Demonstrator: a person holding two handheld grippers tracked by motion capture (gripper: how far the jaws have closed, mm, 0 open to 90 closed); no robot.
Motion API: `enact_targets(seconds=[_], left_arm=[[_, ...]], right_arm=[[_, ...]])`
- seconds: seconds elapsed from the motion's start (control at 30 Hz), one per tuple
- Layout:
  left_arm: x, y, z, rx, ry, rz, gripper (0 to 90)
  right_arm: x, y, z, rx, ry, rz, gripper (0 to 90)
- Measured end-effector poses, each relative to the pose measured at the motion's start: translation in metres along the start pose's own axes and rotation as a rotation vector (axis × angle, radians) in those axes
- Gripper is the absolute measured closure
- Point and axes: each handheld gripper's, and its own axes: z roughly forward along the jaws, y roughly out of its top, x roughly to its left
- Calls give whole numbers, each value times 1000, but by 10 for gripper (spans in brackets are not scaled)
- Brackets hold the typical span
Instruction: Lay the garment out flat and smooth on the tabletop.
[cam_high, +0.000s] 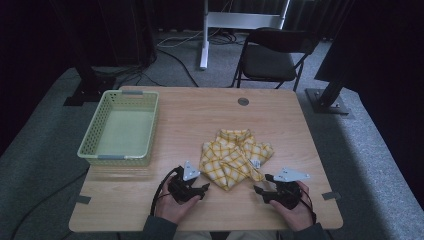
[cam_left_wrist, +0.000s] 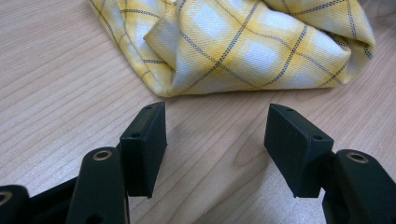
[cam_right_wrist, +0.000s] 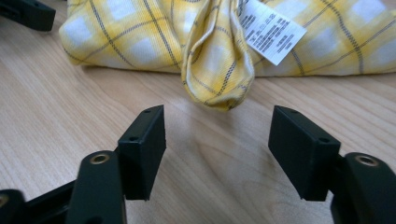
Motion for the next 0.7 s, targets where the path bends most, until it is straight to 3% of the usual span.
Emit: enact_targets(seconds=[0.17,0.27,0.5,0.7], left_arm=[[-2,-2,0,-5,15,12,384],[0,-2,-1,-7,7,2,384],[1,-2,-1,-5,7,-2,365],[2,-2,0,-6,-1,-9,353]], right_arm=[[0,0,-1,-13,-17,10,262],[0,-1,-2,-15,21,29,265],[2,4,-7,-45,-31,0,267],[3,10,-12,-52,-44,-23,284]])
